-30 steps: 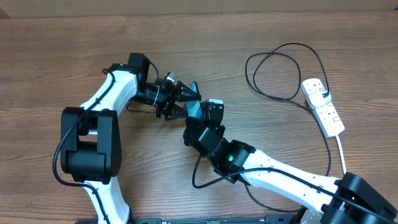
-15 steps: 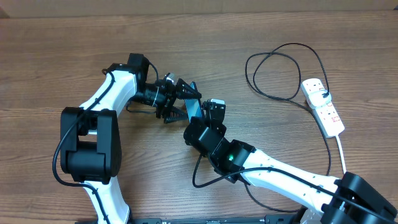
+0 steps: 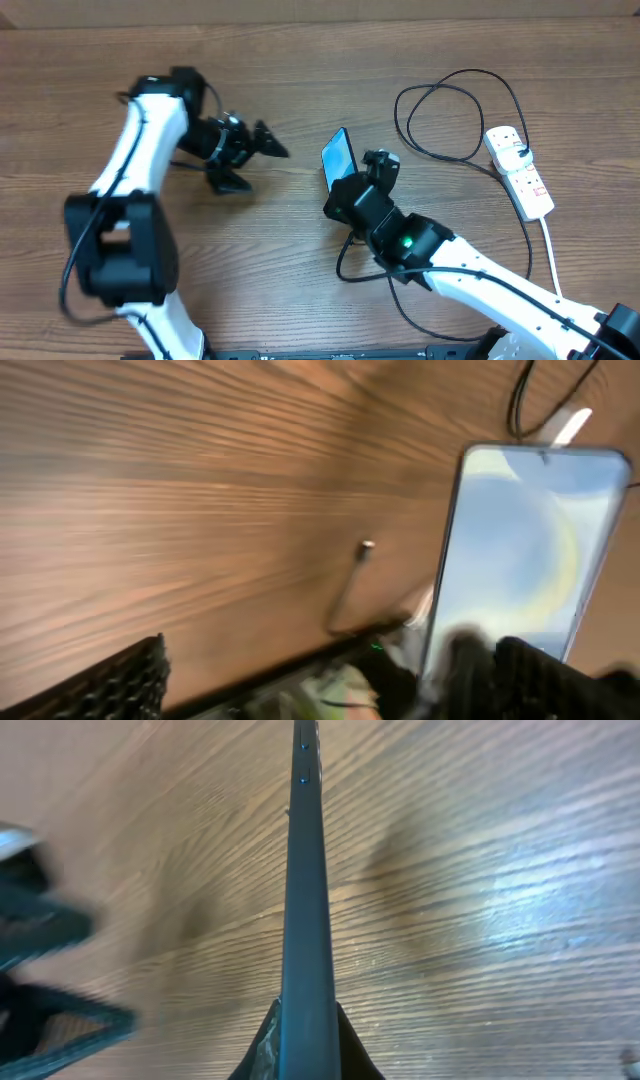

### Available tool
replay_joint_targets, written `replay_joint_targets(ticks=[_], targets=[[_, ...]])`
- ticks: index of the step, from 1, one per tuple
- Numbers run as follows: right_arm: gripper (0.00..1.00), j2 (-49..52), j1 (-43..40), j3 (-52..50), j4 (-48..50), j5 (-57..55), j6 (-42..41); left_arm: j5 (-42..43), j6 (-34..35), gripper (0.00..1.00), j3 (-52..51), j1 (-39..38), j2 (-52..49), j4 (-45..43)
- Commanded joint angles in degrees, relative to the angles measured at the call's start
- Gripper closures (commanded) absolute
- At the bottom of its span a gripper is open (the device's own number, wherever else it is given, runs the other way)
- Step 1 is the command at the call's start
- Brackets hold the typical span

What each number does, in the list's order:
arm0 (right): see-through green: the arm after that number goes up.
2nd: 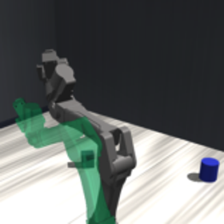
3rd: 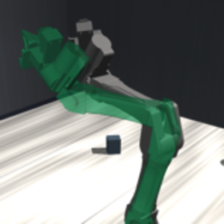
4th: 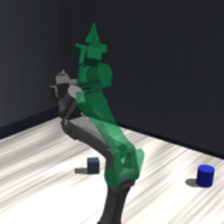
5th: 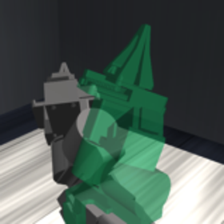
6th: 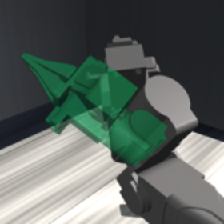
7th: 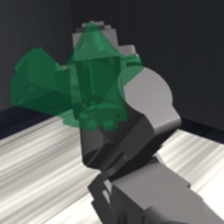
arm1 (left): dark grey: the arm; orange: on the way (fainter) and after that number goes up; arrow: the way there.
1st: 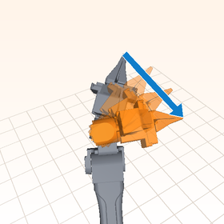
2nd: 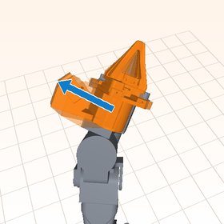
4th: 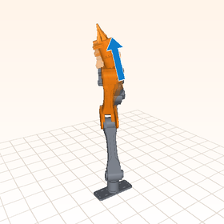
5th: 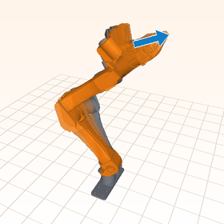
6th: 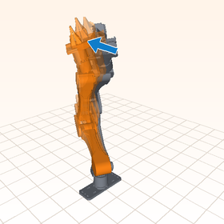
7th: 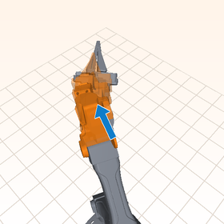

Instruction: Plug charger to phone and switch on socket

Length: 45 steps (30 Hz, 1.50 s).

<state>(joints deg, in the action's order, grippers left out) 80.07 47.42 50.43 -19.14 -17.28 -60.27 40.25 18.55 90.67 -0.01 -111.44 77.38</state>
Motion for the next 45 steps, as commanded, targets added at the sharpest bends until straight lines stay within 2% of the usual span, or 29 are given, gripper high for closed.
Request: replay_joint_targets(ticks=[1,5,8,9,13,15,18,21,23,25,29,30,33,37,44,45], targets=[[0.96,-1.62,-2.27,0.20,0.50,6.01,-2.73,-7.65,-9.05,0.05,1.92,2.82,11.34,3.06],[0.96,-1.62,-2.86,0.20,0.37,6.01,-2.71,-7.61,-10.45,0.05,-0.55,6.88,22.03,2.89],[0.96,-1.64,-2.86,0.20,0.61,7.19,-2.73,-5.73,-10.47,0.02,-7.17,10.62,31.01,-0.96],[0.96,-1.64,-2.86,0.20,0.72,7.65,-2.71,-4.17,-10.43,0.02,-10.21,11.63,33.62,-3.10],[0.96,-1.64,-2.86,0.20,2.38,11.54,-2.73,10.75,-8.74,0.00,-27.45,15.58,43.25,-15.85],[0.96,-1.64,-2.86,0.20,4.15,13.49,-2.75,17.81,-3.76,0.00,-36.65,16.55,45.77,-25.00],[0.96,-1.64,-2.89,0.20,7.98,16.61,-3.08,27.19,7.65,0.01,-48.94,16.55,45.72,-43.08],[0.96,-1.64,-2.86,0.20,10.73,17.86,-6.86,33.46,21.00,0.01,-56.76,16.28,43.34,-59.47],[0.96,-1.51,-2.86,0.20,11.89,17.86,-10.32,35.23,28.48,0.00,-59.28,15.43,41.24,-66.58],[0.96,-1.31,-2.78,0.20,12.76,17.86,-13.57,34.97,34.82,0.01,-60.00,13.49,38.86,-70.95],[0.96,0.26,-1.79,0.20,16.72,19.15,-13.94,32.33,50.42,0.15,-60.00,6.75,34.45,-82.66],[0.96,0.79,-1.36,0.17,17.88,20.48,-14.45,29.94,56.41,0.17,-60.00,3.82,32.81,-88.59],[0.96,0.81,-0.81,0.17,17.88,20.74,-16.31,27.39,64.19,0.21,-60.00,0.48,30.69,-96.00],[0.96,0.79,-0.81,0.20,17.99,23.85,-16.26,25.14,69.64,0.27,-60.00,0.20,28.63,-98.90],[0.96,0.79,-0.74,0.20,16.13,25.14,-16.24,22.49,73.13,0.36,-60.00,1.57,26.34,-98.95],[0.96,0.79,-0.68,0.20,15.93,25.24,-16.24,22.10,73.66,0.40,-59.98,1.70,26.14,-98.95]])
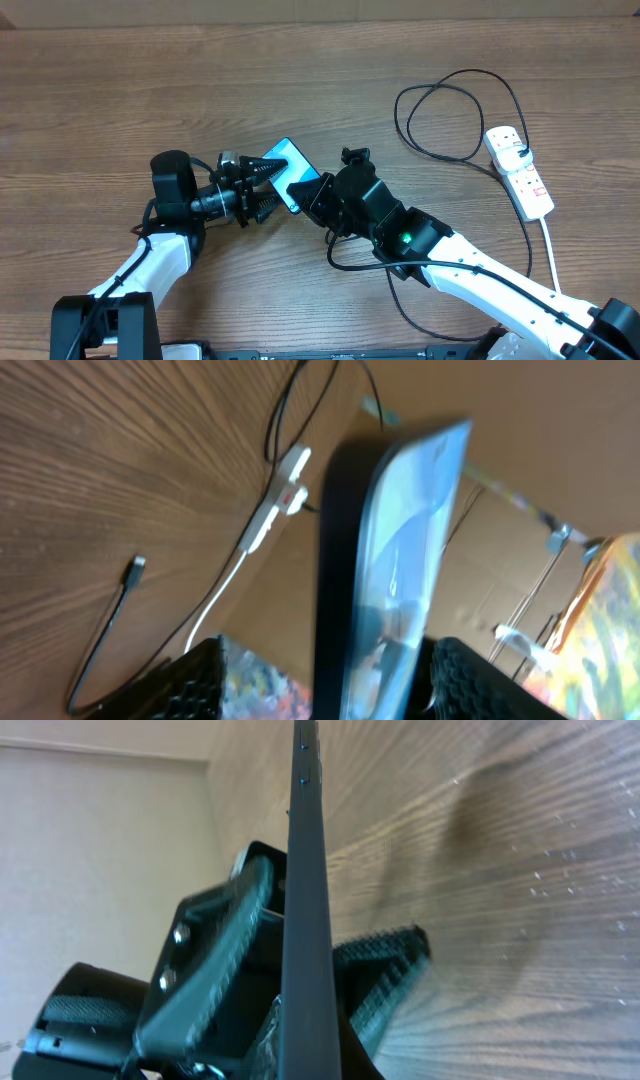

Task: Plug charger to phone and switch on socket
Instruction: 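Bring the left gripper to the phone held by the right gripper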

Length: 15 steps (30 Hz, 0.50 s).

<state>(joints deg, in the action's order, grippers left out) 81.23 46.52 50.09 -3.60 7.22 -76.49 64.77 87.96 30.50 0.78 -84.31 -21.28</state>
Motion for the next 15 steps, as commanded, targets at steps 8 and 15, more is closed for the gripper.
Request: replay_joint_targets(ticks=[8,15], targets=[[0.96,-0.35,1.49,0.52,1.44,2.08,-9.20,-3.45,10.86,0.62,0.20,-0.92,-1.20,-8.24],[0.96,-0.35,1.49,0.55,1.88,2.93,-20.31,-3.41,13.27,0.75,0.20,-2.75,-1.20,-9.66]])
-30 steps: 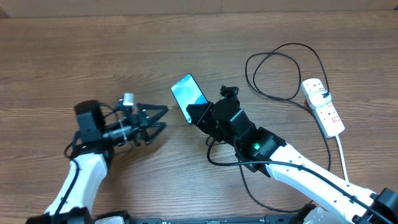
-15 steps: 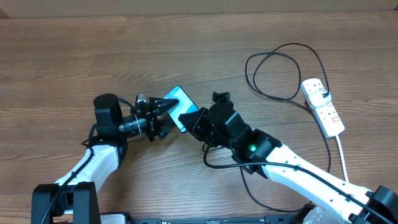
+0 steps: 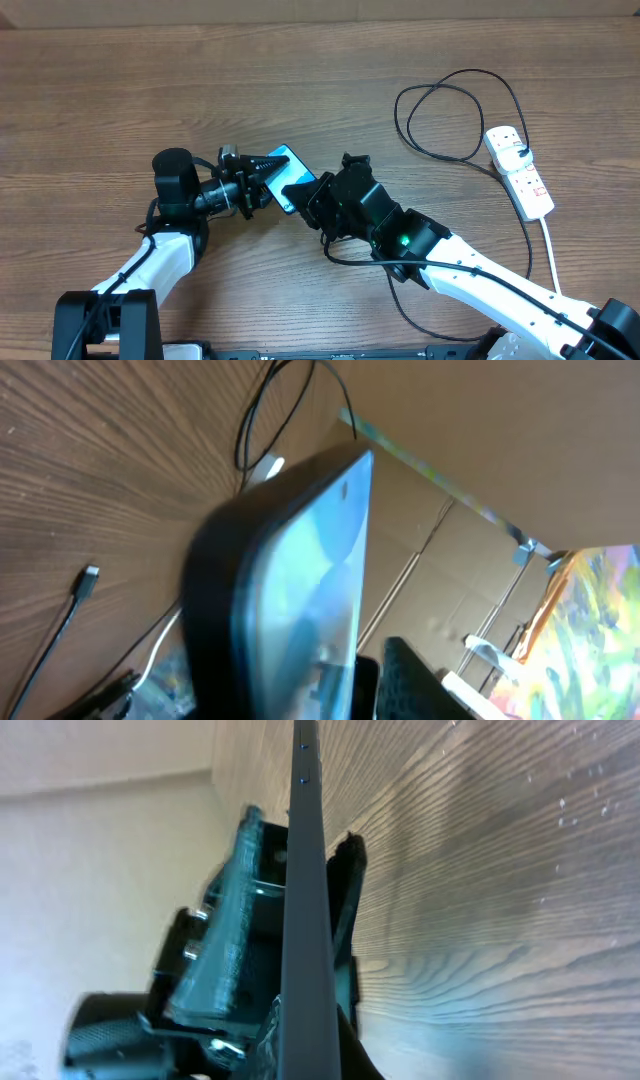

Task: Plug charger to phone and switch on socket
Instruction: 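Bring the left gripper to the phone held by the right gripper, then take the phone with the left gripper and pull the right gripper back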

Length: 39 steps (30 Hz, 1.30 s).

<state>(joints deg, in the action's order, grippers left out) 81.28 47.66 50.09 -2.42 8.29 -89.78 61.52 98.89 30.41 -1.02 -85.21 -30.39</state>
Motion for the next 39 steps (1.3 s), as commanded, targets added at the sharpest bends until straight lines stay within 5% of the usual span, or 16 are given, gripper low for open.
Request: replay_joint_targets(ticks=[1,16,26,30,34,39], targets=[[0.96,-0.39,0.35,0.52,0.68,2.34,-8.07,0.11,2.45,0.78,0.26,-1.07,-0.31,-0.55],[0.95,-0.39,0.33,0.55,0.31,0.72,-12.83,4.48,9.64,0.96,0.26,-1.16,-0.28,-0.55],[0.58,-0.42,0.22,0.55,-7.80,3.37,-12.28,-1.27,7.02,0.96,0.28,-1.16,-0.31,-0.52],[0.40,-0.42,-0.76,0.55,-11.91,-3.82,0.66,-10.29,-8.44,0.96,0.28,-1.14,-0.31,-0.02],[0.01,-0.52,-3.39,0.55,-12.07,-11.91,23.76,-13.40,-22.34,0.96,0.28,-1.09,-0.31,3.98],[0.00,-0.79,-9.53,0.55,-16.20,-11.21,48.19,-14.53,-26.53,0.96,0.28,0.20,-0.31,15.10]])
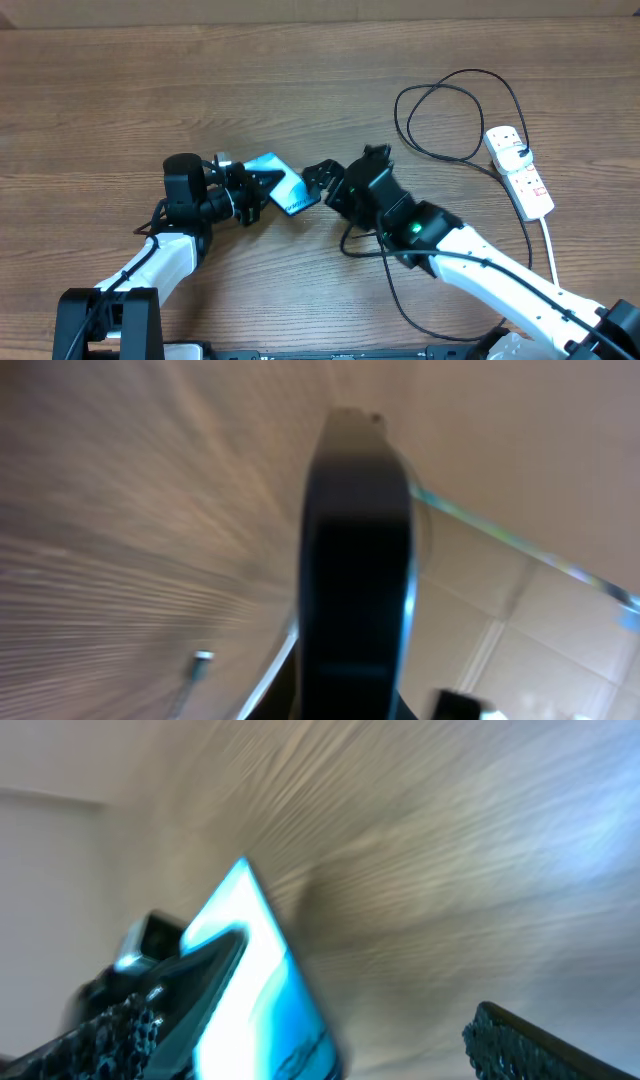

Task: Plug charger to phone and switch on socket
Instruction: 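Take the phone with the left gripper and pull the right gripper back, then grasp the USB-C plug with the right gripper and raise it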

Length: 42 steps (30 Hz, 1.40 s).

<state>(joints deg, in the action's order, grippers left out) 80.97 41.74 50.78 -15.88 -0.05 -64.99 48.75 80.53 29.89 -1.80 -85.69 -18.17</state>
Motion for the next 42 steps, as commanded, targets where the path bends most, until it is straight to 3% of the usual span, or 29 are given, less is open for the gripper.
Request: replay_joint_targets(ticks=[1,6,12,21,26,35,39,41,42], targets=[[0.00,-0.48,-4.79,-0.15,-5.01,-2.86,26.40,-0.63,-8.04,0.96,0.81,1.31,0.17,3.91],[0.00,-0.33,-9.14,-0.15,-18.45,-2.89,36.35,9.64,-3.74,0.96,0.81,2.93,0.17,4.20],[0.04,2.69,-9.29,-0.22,-29.29,-2.89,38.12,14.29,-2.51,0.96,0.83,4.70,0.17,4.22],[0.10,10.43,-8.59,-1.07,-28.94,5.07,38.10,15.87,-2.54,0.95,0.83,4.90,0.17,4.22],[0.33,13.14,-7.93,-2.80,-28.48,7.17,38.05,17.42,-2.54,0.95,0.83,5.51,0.17,4.20],[0.54,13.29,-7.96,-8.74,-23.93,9.86,35.74,20.96,-2.54,0.96,0.85,12.41,0.17,4.22],[0.85,13.29,-8.00,-8.72,-21.16,11.32,33.29,21.46,-2.75,0.96,0.85,12.44,0.17,4.20],[0.96,13.29,-8.00,-8.72,-20.81,11.28,33.31,21.66,-2.95,0.96,0.85,12.37,0.17,4.20],[0.96,13.29,-8.00,-8.72,-20.81,11.28,33.33,21.68,-3.43,0.96,0.85,12.35,0.17,4.20]])
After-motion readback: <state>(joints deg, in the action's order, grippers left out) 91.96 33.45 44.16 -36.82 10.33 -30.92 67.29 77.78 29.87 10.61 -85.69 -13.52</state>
